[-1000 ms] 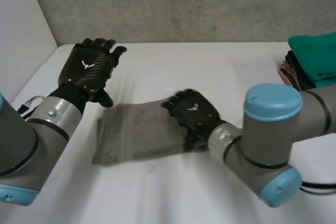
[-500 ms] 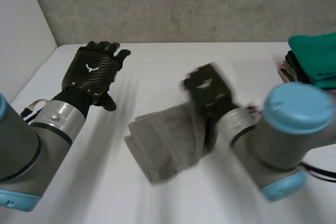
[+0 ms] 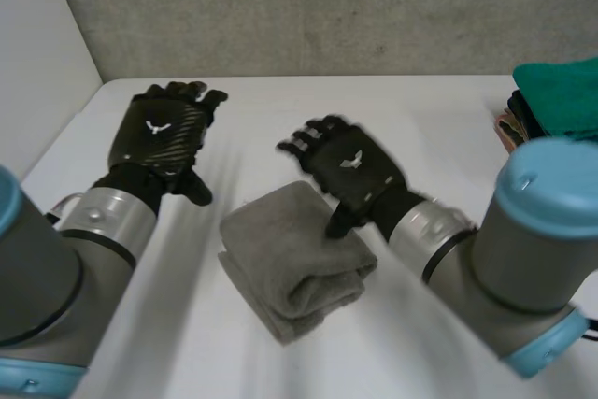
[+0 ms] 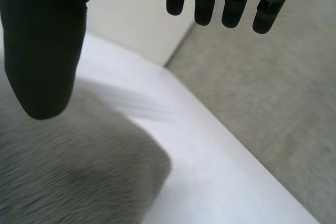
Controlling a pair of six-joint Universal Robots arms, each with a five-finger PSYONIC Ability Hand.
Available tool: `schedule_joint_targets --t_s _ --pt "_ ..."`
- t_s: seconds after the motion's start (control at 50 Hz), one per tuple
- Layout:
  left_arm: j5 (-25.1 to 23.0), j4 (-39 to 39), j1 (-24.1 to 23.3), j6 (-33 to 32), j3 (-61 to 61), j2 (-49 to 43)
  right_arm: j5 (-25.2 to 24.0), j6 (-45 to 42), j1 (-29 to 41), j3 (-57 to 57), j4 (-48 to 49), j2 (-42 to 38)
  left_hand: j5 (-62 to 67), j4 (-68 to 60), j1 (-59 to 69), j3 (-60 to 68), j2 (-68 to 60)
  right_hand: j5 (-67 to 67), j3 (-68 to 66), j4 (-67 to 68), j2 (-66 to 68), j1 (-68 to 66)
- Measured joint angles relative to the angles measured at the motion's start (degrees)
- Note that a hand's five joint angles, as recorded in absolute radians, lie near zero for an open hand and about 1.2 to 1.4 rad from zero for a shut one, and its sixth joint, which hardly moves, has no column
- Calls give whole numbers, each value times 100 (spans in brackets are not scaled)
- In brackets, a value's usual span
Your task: Fold the laundry.
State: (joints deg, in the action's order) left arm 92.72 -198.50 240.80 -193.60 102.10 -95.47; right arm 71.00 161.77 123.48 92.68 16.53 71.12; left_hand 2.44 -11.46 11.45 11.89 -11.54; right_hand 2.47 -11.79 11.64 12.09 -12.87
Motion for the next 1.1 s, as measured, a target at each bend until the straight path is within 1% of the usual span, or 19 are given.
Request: schedule_joint_targets --t_s 0.04,0.06,0.08,0.1,0.16,0.18,0.2,0.26,0.32,0.4,0.48,0.56,0.66,0.76,0.84,0.92,0.98,1.06,1.1 --pt "228 188 -297 134 -215 -153 -5 471 -164 -216 -299 1 0 0 0 0 0 0 0 0 0 0" --pt "296 244 -399 171 -286 -216 -6 528 -181 -254 -352 -12 0 0 0 0 0 0 0 0 0 0" --pt "447 368 -634 253 -449 -372 -12 782 -257 -494 -683 -135 0 0 0 0 0 0 0 0 0 0" --pt "520 424 -748 293 -531 -453 -14 828 -270 -560 -768 -177 0 0 0 0 0 0 0 0 0 0" --pt "915 716 -1323 509 -959 -927 -14 1029 -323 -1162 -1511 -623 -1 0 0 0 0 0 0 0 0 0" --pt "977 759 -1401 545 -1025 -1006 -15 1038 -325 -1258 -1618 -698 -1 0 0 0 0 0 0 0 0 0" --pt "1177 896 -1616 663 -1228 -1267 -24 1036 -326 -1578 -1955 -944 0 0 0 0 0 0 0 0 0 0" --pt "1508 1124 -1879 891 -1556 -1746 -65 974 -331 -2180 -2509 -1412 -1 0 0 0 0 0 0 0 0 0" --pt "1787 1338 -2026 1123 -1812 -2207 -188 874 -345 -2780 -2995 -1895 0 0 0 0 0 0 0 0 0 0" --pt "2035 1561 -2093 1334 -1968 -2625 -405 682 -362 -3369 -3464 -2433 0 0 0 0 0 0 0 0 0 0" --pt "2199 1714 -2071 1453 -1955 -2853 -525 349 -373 -3725 -3782 -2861 0 0 0 0 0 0 0 0 0 0" --pt "2269 1783 -1920 1517 -1782 -2922 -492 -123 -377 -3862 -3955 -3126 0 0 0 0 0 0 0 0 0 0" --pt "2272 1786 -1693 1526 -1557 -2832 -240 -475 -374 -3806 -3955 -3132 -1 0 0 0 0 0 0 0 -125 201" --pt "2245 1769 -1611 1515 -1503 -2524 -27 -569 -374 -3645 -3802 -2946 -2 0 0 0 0 0 0 0 -125 204" --pt "2197 1732 -1601 1497 -1554 -2007 70 -587 -370 -3251 -3444 -2523 -3 0 0 0 0 -1 0 0 -125 204" --pt "2039 1692 -1582 1472 -1672 -1444 163 -612 -359 -2550 -2883 -1785 -3 0 0 0 0 -4 0 0 -125 204" --pt "1729 1678 -1499 1444 -1769 -1122 246 -696 -333 -1821 -2367 -1164 -3 0 0 0 0 -11 0 0 -125 204" --pt "1020 1675 -1230 1369 -1901 -859 320 -893 -299 -788 -1733 -483 -3 0 0 0 0 -10 0 0 -125 204" --pt "403 1681 -1021 1291 -1994 -780 333 -1012 -287 -223 -1434 -223 -3 0 0 0 0 -11 0 0 -125 204"
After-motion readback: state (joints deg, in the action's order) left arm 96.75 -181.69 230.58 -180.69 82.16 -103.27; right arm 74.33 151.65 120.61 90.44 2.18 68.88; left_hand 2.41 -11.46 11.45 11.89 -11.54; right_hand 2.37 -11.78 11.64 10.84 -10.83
